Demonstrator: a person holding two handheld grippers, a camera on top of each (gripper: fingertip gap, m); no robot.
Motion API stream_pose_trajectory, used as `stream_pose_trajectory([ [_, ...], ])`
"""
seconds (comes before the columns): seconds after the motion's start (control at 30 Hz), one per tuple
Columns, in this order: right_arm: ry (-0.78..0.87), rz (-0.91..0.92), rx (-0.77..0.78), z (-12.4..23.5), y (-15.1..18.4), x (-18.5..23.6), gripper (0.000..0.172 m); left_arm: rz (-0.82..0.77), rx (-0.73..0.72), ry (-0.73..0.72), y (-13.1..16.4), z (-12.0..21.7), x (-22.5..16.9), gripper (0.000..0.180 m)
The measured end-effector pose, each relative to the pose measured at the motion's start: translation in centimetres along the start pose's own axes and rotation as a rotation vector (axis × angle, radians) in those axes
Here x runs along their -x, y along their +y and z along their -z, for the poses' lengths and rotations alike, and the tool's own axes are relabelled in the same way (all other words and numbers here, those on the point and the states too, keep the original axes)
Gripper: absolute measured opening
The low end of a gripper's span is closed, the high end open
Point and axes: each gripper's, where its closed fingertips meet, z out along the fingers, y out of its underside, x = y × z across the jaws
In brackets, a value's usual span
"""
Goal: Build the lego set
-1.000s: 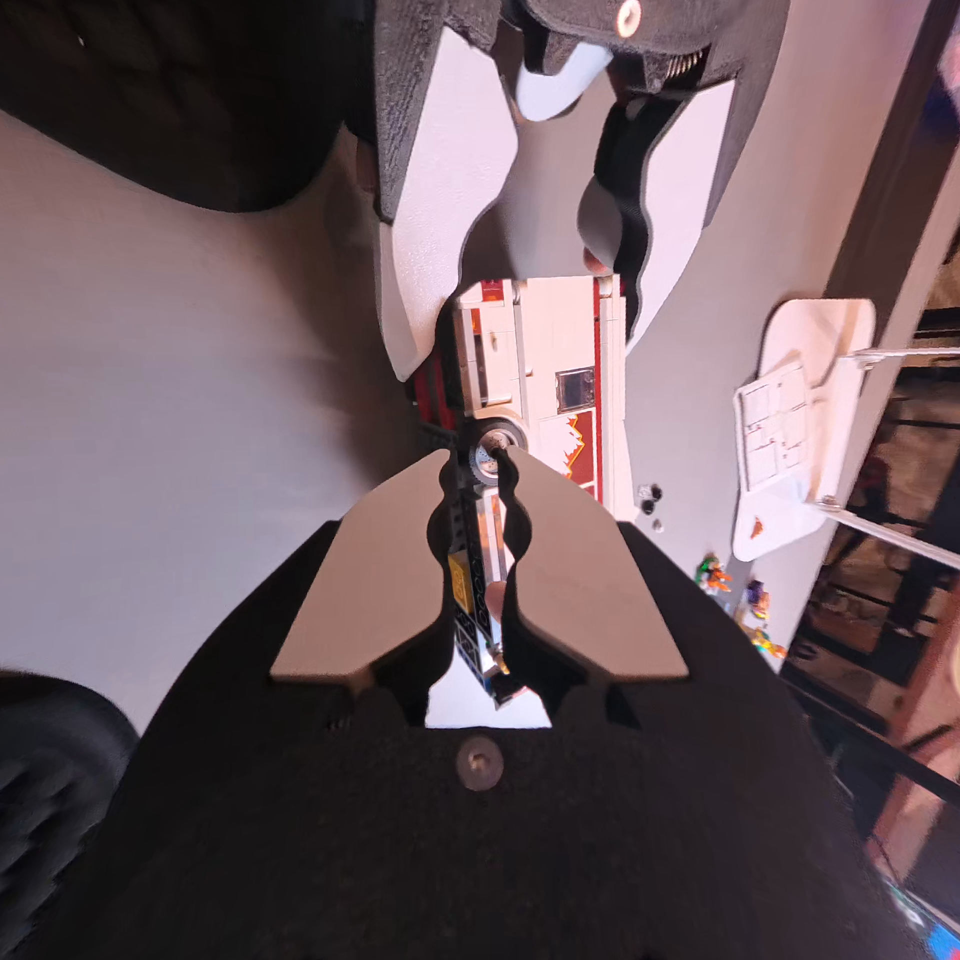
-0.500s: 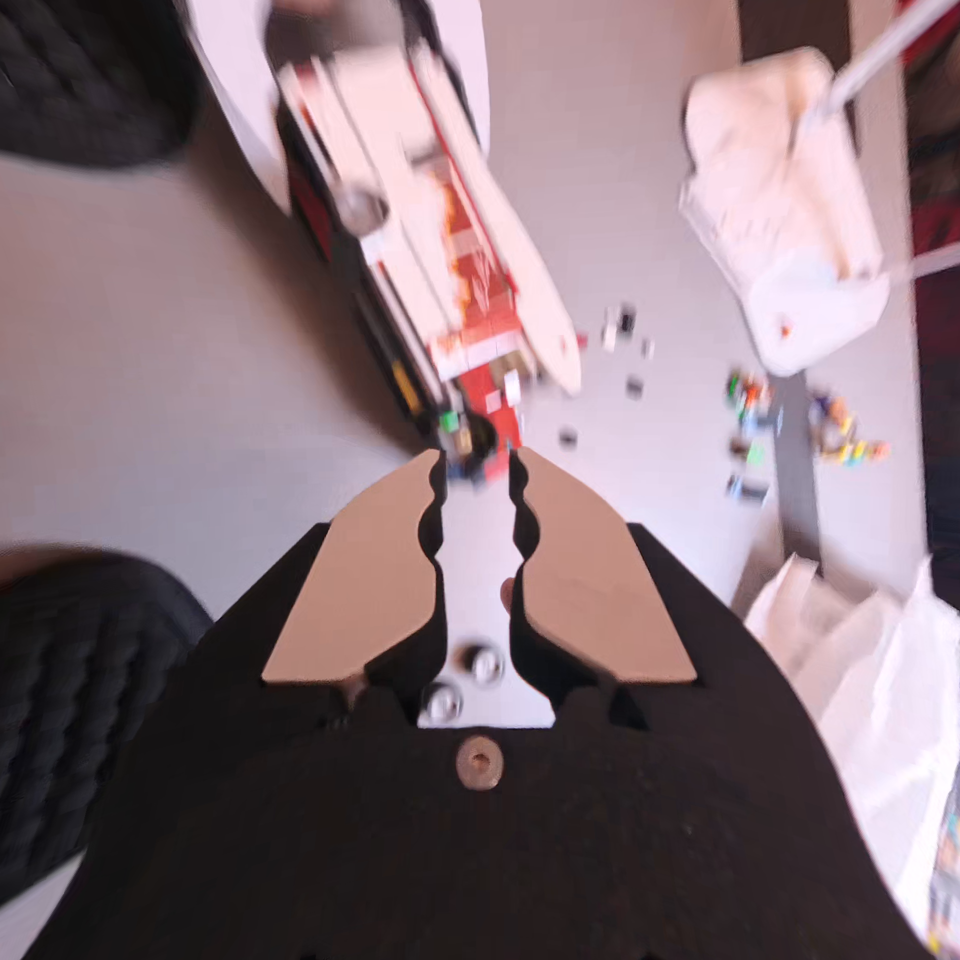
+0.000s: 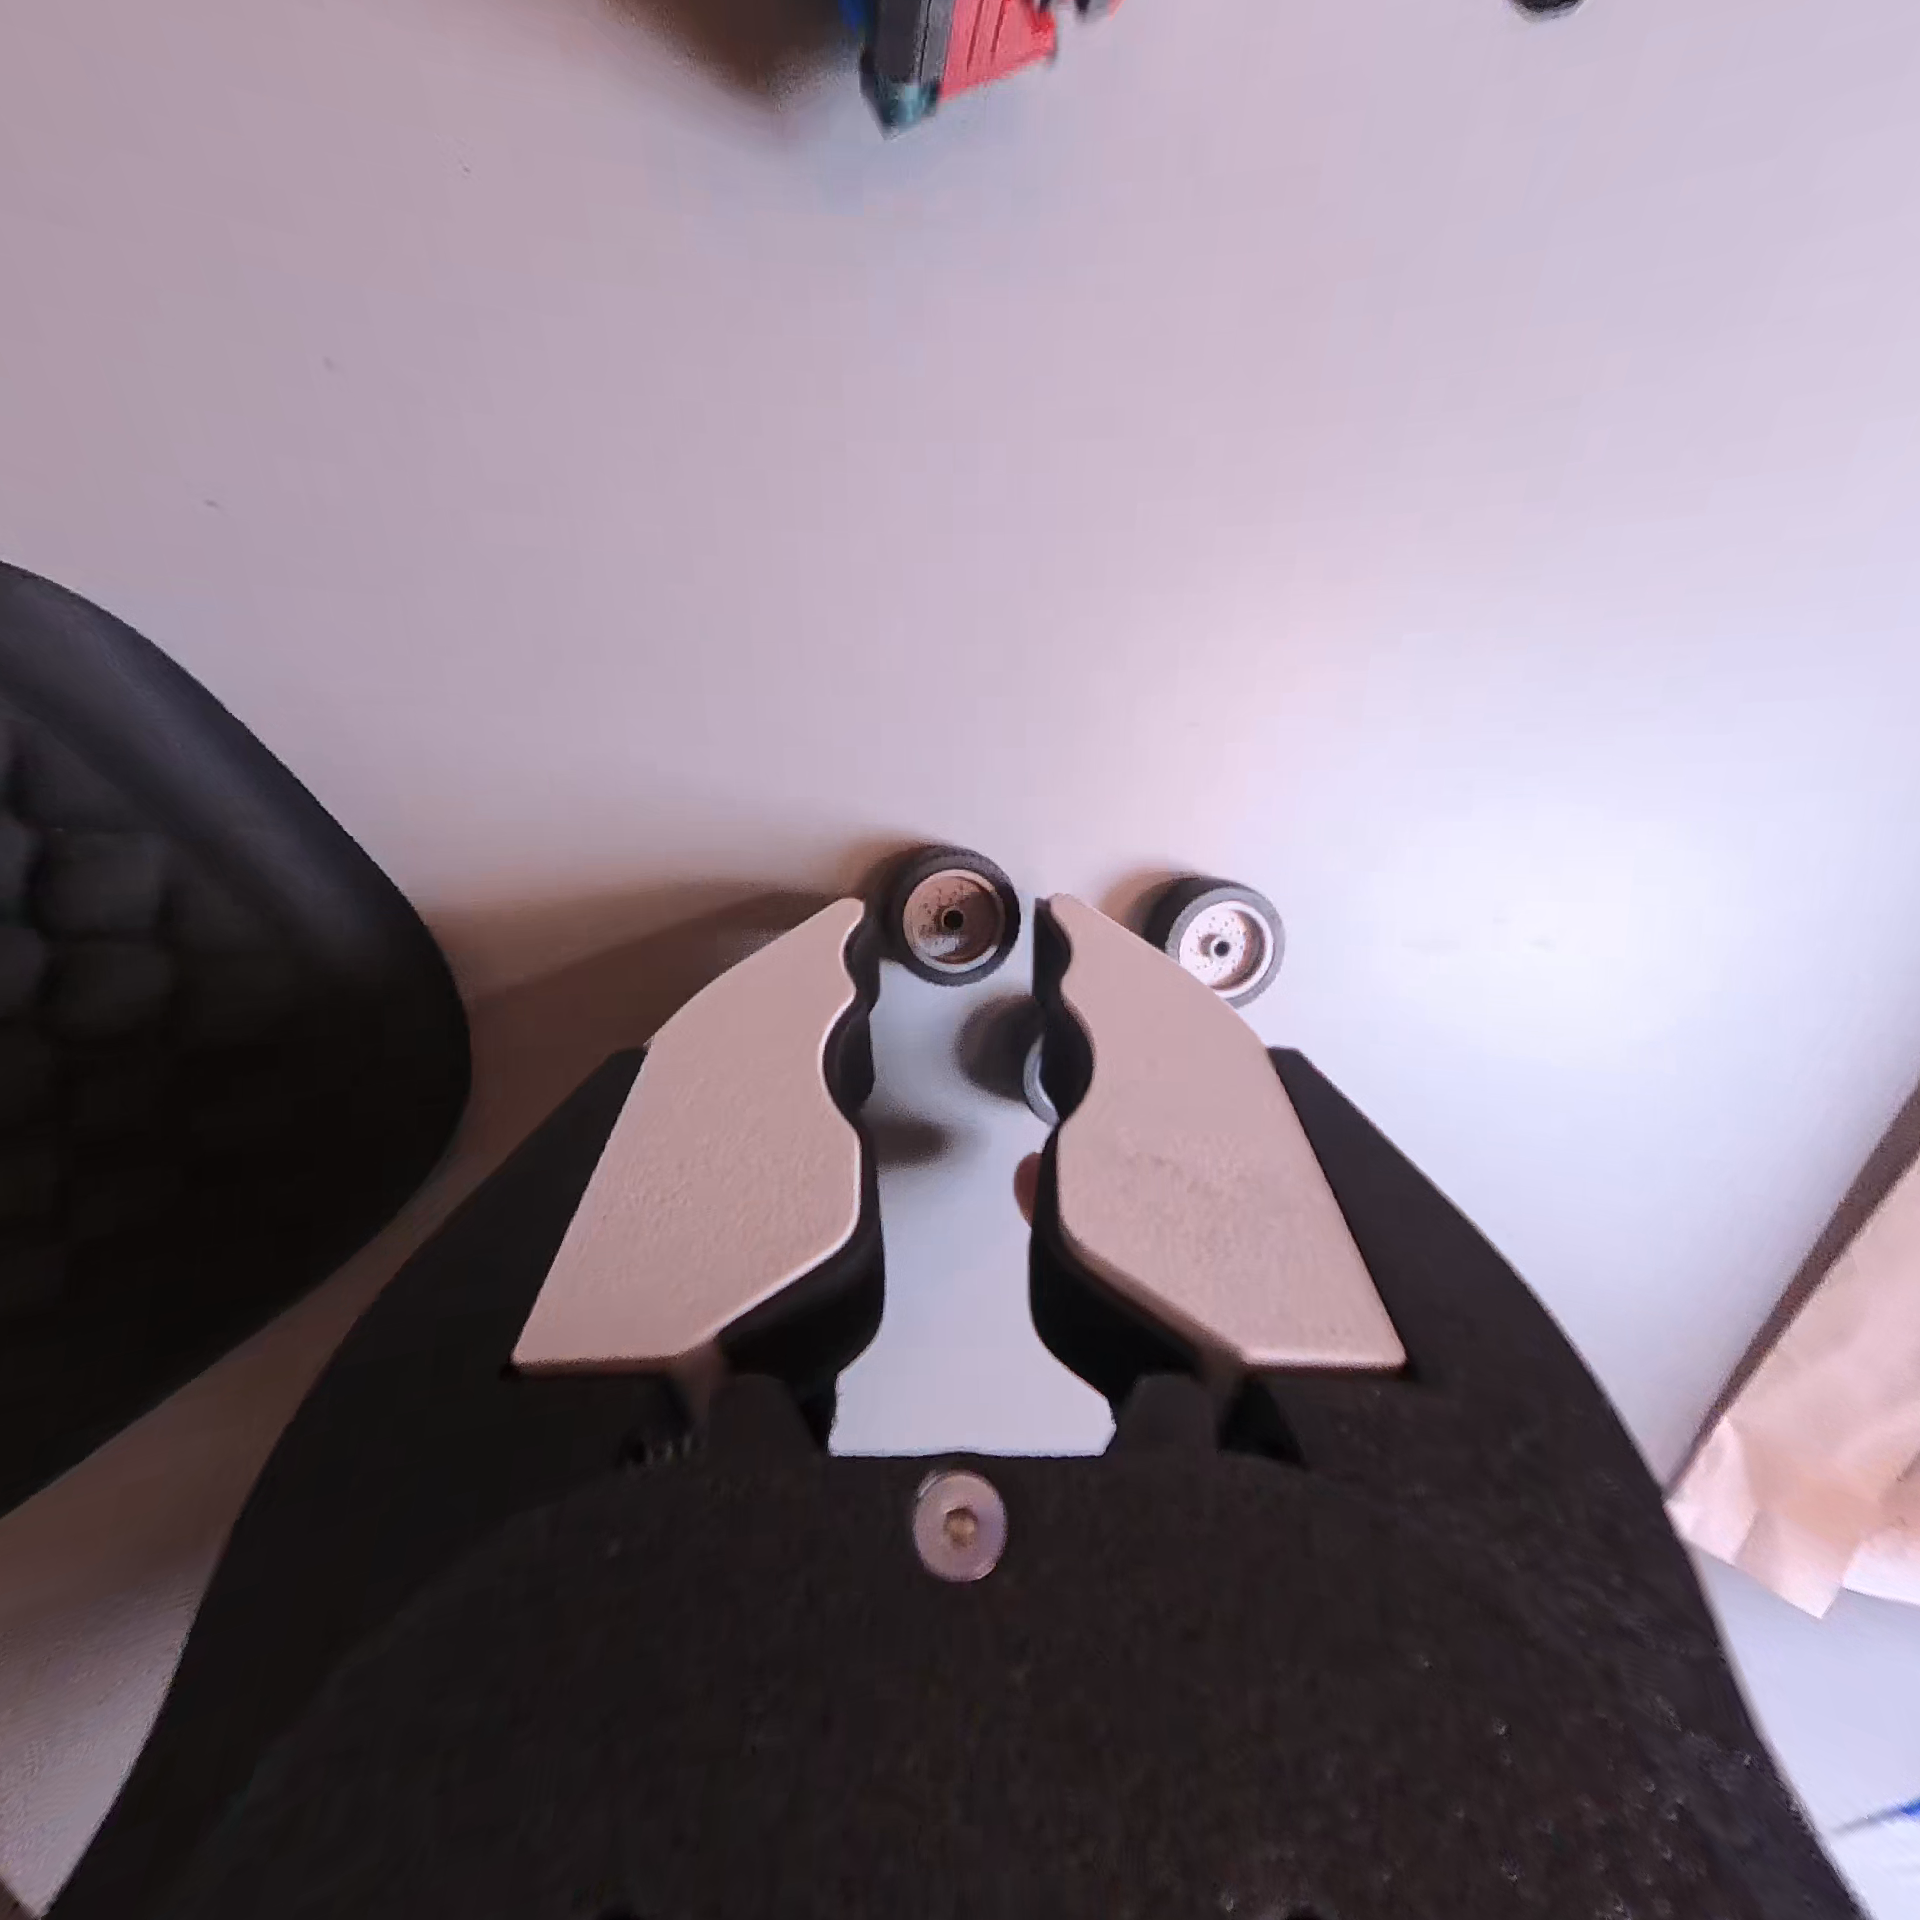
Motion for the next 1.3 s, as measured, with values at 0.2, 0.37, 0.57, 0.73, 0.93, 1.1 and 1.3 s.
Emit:
stream_pose_trajectory([
  [0.2,-0.019,0.025,-0.139,1.3,-3.9,0.6,0.024,0.029,-0.003,0.026,-0.4,0.0,-0.4,0.102],
  [0.37,0.033,0.196,-0.374,4.9,-14.5,2.4,0.024,0.021,0.027,0.004,-0.1,-0.8,0.2,0.099],
  [0.57,0.009,0.328,-0.202,3.0,-15.8,2.3,0.024,0.016,0.021,-0.028,0.2,-0.6,0.1,0.092],
  [0.73,0.022,0.315,-0.134,1.7,-14.4,1.1,0.024,0.006,0.023,-0.022,0.3,-0.5,0.0,0.092],
  [0.93,0.004,0.302,-0.136,1.1,-14.1,0.9,0.024,0.003,0.021,-0.024,0.3,-0.6,0.0,0.092],
  [1.1,0.044,0.317,-0.157,1.2,-14.3,0.7,0.025,0.019,0.018,-0.02,0.3,-0.6,0.0,0.092],
  [1.3,0.121,0.325,-0.222,2.6,-14.4,0.6,0.022,0.029,0.016,-0.018,0.4,-0.6,0.1,0.092],
])
